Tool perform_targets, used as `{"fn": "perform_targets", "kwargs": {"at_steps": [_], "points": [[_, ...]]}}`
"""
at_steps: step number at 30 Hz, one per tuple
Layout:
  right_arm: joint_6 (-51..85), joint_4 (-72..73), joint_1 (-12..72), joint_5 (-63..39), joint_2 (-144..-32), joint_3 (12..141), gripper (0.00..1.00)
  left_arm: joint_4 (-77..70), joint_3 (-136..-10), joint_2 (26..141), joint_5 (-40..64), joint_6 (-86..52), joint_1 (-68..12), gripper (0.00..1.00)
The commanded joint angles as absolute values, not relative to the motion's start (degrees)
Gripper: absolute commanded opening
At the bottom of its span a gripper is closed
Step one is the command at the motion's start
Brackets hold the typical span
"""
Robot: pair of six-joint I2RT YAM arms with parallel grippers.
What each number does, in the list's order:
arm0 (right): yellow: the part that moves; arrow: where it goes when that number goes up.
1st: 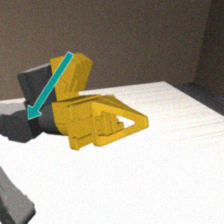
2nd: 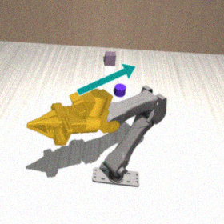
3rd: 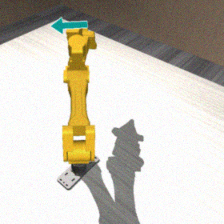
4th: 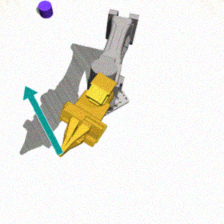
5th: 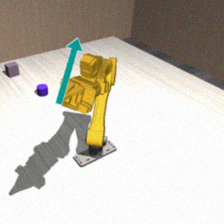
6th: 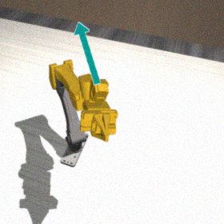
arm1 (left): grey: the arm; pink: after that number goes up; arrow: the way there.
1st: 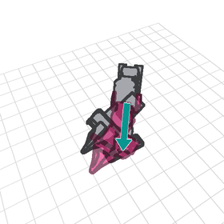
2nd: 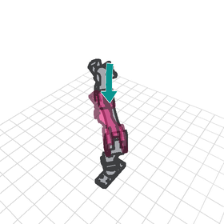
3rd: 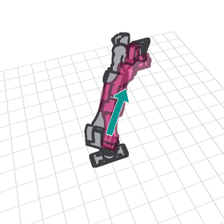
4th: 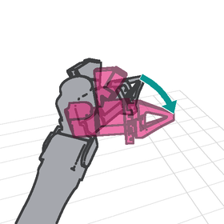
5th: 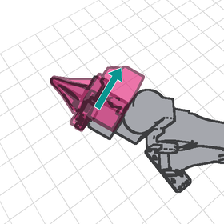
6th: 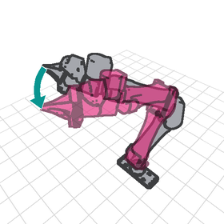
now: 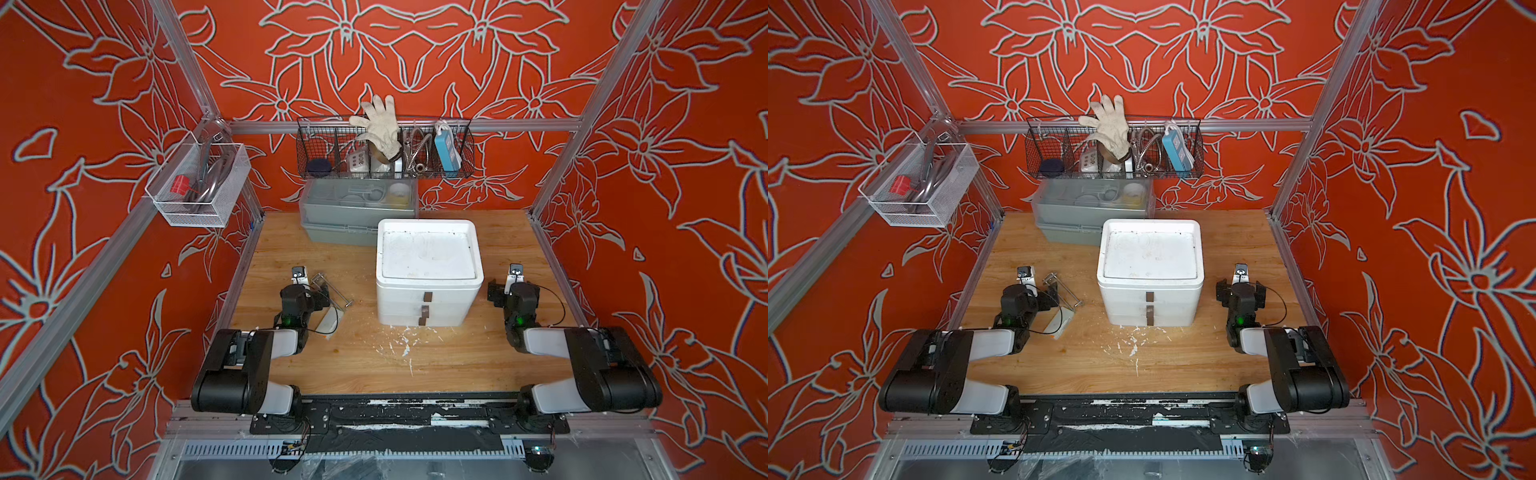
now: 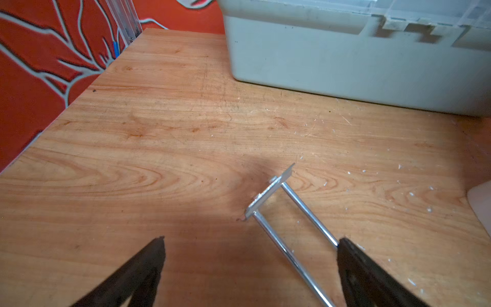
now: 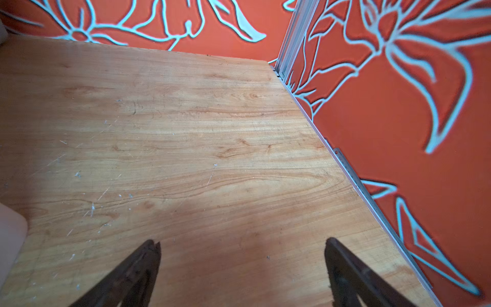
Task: Take the microphone out of the drawer
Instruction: Adjust the storage box at the center of the board.
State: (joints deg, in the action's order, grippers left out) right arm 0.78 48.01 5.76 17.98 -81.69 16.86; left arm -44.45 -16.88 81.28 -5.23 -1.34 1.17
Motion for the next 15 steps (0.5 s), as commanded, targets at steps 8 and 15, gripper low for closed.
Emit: {"fn": "perform_targets", "kwargs": {"at_steps": [8,15], "points": [[1.08,47.27,5.27,17.82,-81.05,17.84,1.0,-43.9,-17.88,80.51,-4.83,-1.58,1.27,1.0],[1.4,47.01,4.61,16.79,-80.94,17.84,1.0,-43.92,-17.85,80.52,-4.83,-1.58,1.23,1.0]]}}
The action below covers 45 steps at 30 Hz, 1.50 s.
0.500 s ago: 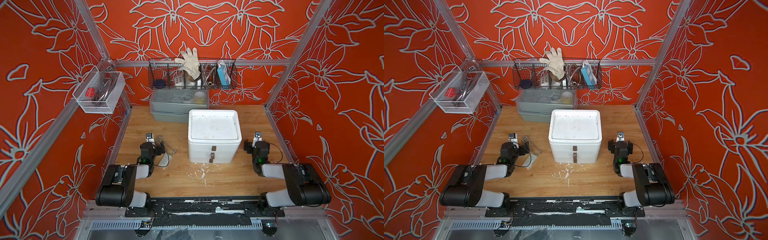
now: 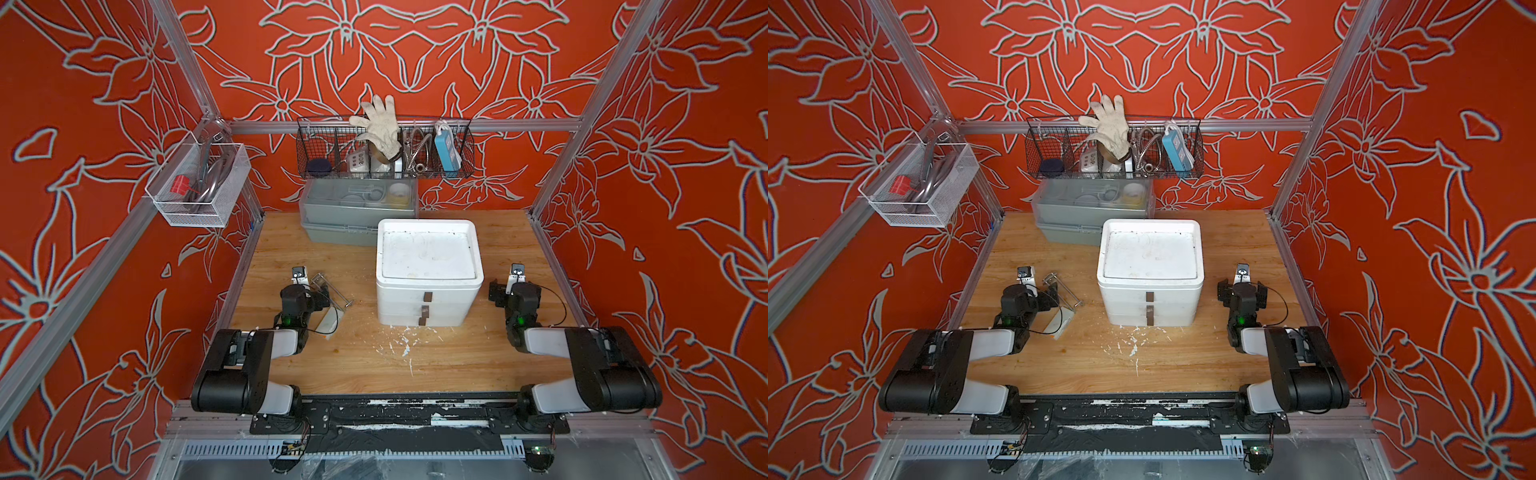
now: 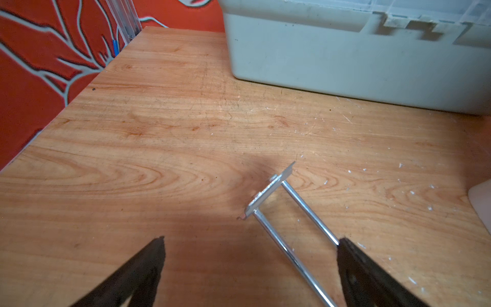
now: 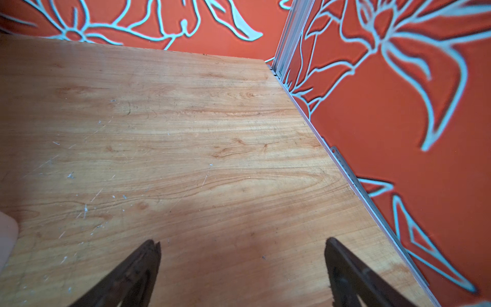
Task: Take the microphone out of the drawer
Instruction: Adjust the storage box at the center of the board.
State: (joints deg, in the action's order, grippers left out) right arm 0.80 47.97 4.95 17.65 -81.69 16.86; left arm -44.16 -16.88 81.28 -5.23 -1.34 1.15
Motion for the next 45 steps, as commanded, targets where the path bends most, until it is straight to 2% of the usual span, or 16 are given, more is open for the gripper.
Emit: {"fn": "perform_targets", "kwargs": {"at_steps": [1,6,10,14,15,16,18,25,29,31,34,35,38,39,41,45], "points": [[1.37,46.93,4.64,16.78,-80.94,17.84,1.0,-43.95,-17.85,80.51,-4.83,-1.58,1.17,1.0],[1.93,45.25,4.7,17.83,-78.78,17.66,1.0,-42.69,-18.39,79.55,-7.65,-1.7,0.33,1.0],[1.23,49.26,5.05,17.93,-78.03,15.38,1.0,-25.54,-26.05,73.32,-10.94,-2.11,-0.16,1.0],[-0.19,49.68,6.4,19.62,-76.36,15.02,1.0,-16.44,-29.76,66.66,-10.84,-5.95,-0.7,1.0],[-0.09,46.52,7.05,22.32,-74.41,16.66,1.0,-13.96,-31.05,65.24,-9.92,-7.5,-0.7,1.0],[0.95,35.98,7.19,22.73,-70.42,20.15,1.0,-10.2,-32.86,63.82,-8.61,-9.12,-0.79,1.0],[4.13,23.94,7.02,25.4,-65.52,26.17,1.0,-4.21,-36.1,61.77,-7.1,-12.49,-0.87,1.0],[12.03,-6.35,6.77,24.05,-53.71,43.66,1.0,9.14,-42.46,54.64,0.48,-24.44,-1.14,1.0],[18.72,-22.05,6.71,10.63,-48.29,52.42,0.98,12.07,-44.03,51.53,8.35,-32.14,-1.23,1.0],[22.44,-28.39,6.71,2.7,-47.47,55.64,0.89,11.15,-43.88,50.53,12.6,-35.7,-1.23,0.97],[26.53,-33.84,6.74,-8.61,-47.13,57.4,0.77,7.92,-43.09,50.49,18.51,-41.28,-1.23,0.71],[27.83,-35.31,6.7,-11.43,-47.2,57.4,0.72,7.04,-43.11,51.11,20.47,-42.87,-1.23,0.54],[30.87,-37.45,6.69,-14.75,-46.86,56.03,0.56,7.36,-45.29,54.76,24.29,-44.39,-1.26,0.16],[31.68,-37.61,6.68,-14.85,-46.72,55.38,0.44,8.07,-46.35,56.12,24.85,-44.37,-1.23,0.01],[32.75,-37.06,6.74,-14.85,-46.69,53.74,0.25,8.71,-48.8,60.6,26.25,-44.21,-1.23,0.0],[33.87,-34.86,6.69,-18.52,-48.28,52.31,0.05,6.08,-51.24,65.97,28.08,-45.89,-1.64,0.0]]}}
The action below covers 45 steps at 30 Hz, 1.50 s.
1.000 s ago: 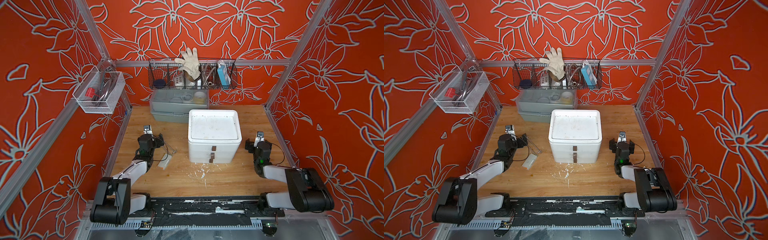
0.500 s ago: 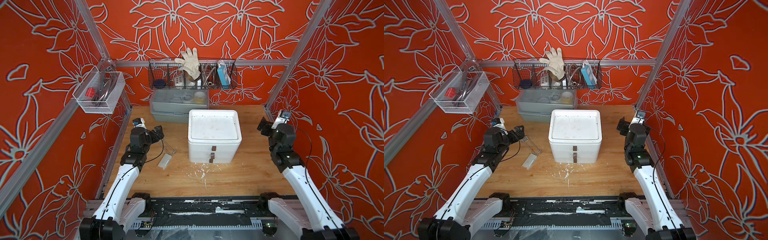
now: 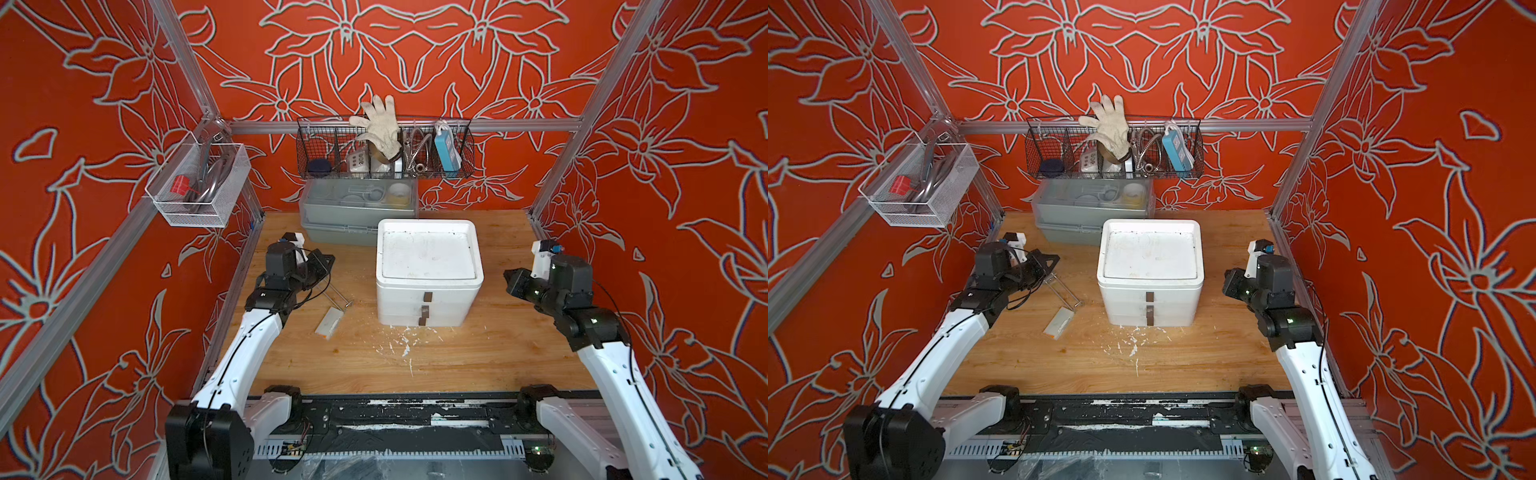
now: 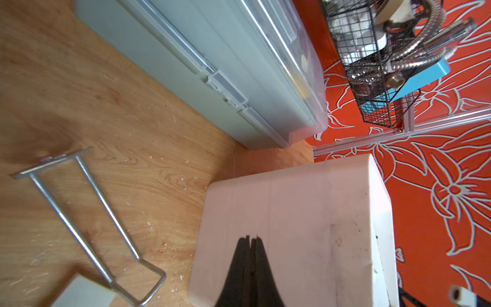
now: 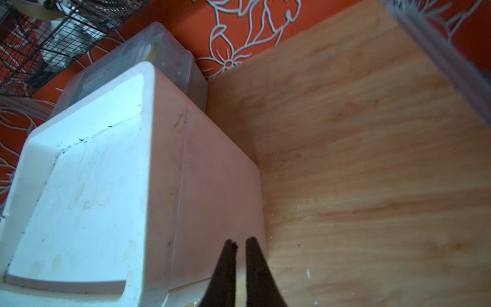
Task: Take the microphone out of the drawer
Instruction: Adjust the storage box at the center of the board.
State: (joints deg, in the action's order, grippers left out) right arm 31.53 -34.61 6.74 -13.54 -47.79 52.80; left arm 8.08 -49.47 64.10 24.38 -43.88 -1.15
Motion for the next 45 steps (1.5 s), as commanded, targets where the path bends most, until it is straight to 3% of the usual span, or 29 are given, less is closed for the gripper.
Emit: {"fn": "perform_targets", "kwargs": {"at_steps": [1,6,25,34,45], "points": [[34.09,-34.37,6.62,-19.2,-48.95,51.91,0.04,5.46,-51.57,66.94,27.67,-46.41,-2.11,0.0],[34.85,-30.19,6.61,-21.11,-51.51,49.59,0.0,2.77,-53.24,72.23,26.29,-46.32,-4.8,0.0],[40.15,-14.34,7.2,-38.62,-55.04,43.8,0.0,1.84,-66.22,91.18,28.65,-44.25,-14.85,0.0],[41.82,-14.91,7.77,-38.96,-49.5,40.81,0.0,2.11,-74.57,98.49,28.83,-43.95,-19.43,0.0],[44.62,-12.8,11.16,-36.95,-48.2,38.45,0.0,7.05,-93.19,112.98,30.76,-42.63,-24.82,0.0]]}}
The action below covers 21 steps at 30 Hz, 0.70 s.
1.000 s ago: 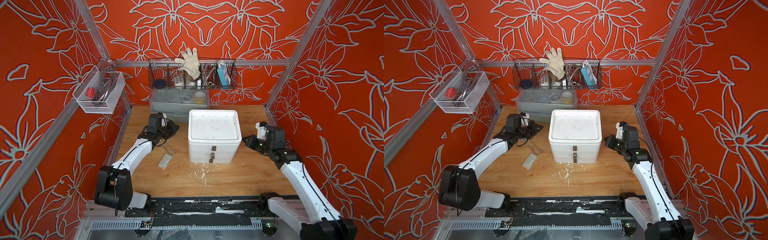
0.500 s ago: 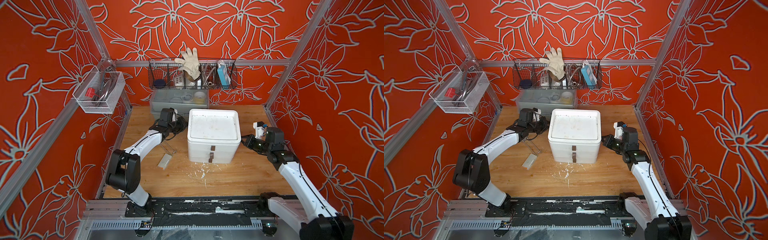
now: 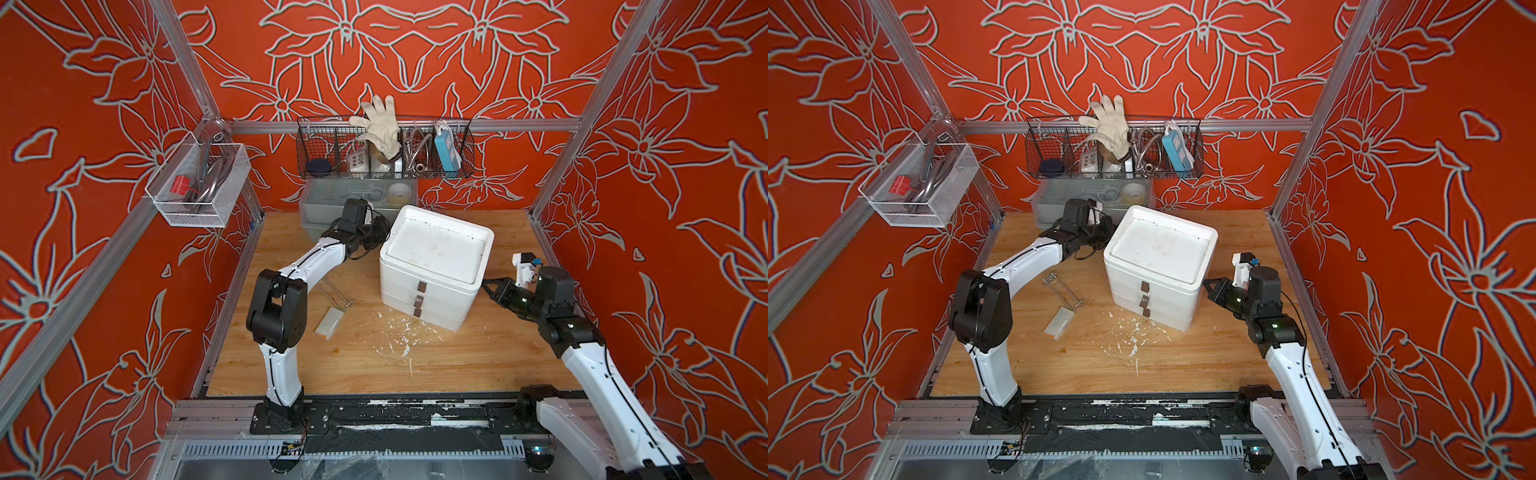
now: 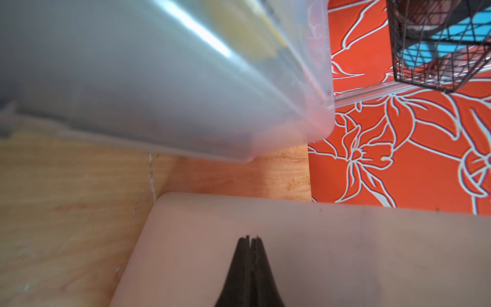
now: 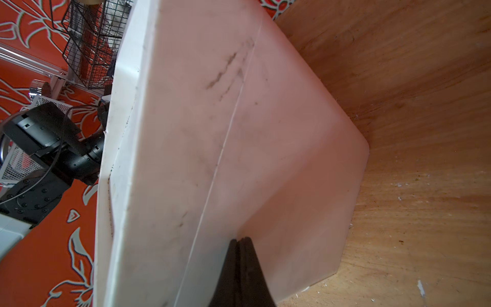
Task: Take the microphone out of the drawer
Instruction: Adjust the storage box at the center of the board.
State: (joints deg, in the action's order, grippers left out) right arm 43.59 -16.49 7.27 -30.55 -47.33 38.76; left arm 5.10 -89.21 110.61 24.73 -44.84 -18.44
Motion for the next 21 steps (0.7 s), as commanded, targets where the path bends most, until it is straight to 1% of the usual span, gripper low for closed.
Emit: {"fn": "perform_targets", "kwargs": {"at_steps": [1,7,10,14,17,21], "points": [[44.52,-12.86,11.41,-36.83,-48.38,38.52,0.0,7.52,-94.52,114.04,30.85,-42.54,-25.05,0.0],[45.44,-10.22,14.39,-36.05,-50.27,37.73,0.0,8.66,-100.23,118.75,32.08,-42.33,-25.5,0.0],[42.88,-13.61,14.97,-34.7,-50.9,39.33,0.0,11.87,-101.79,118.69,30.43,-38.85,-25.07,0.01],[34.28,-24.82,14.77,-27.11,-49.1,44.39,0.0,14.01,-98.42,114.19,26.07,-34.94,-23.58,0.08],[29.17,-31.35,13.52,-21.16,-49.2,48.23,0.0,14.16,-93.51,108.8,23.39,-33.72,-21.88,0.11],[26.56,-32.08,8.97,-22.5,-52.23,51.54,0.0,13.23,-85.21,99.92,19.21,-34.19,-19.77,0.12]]}}
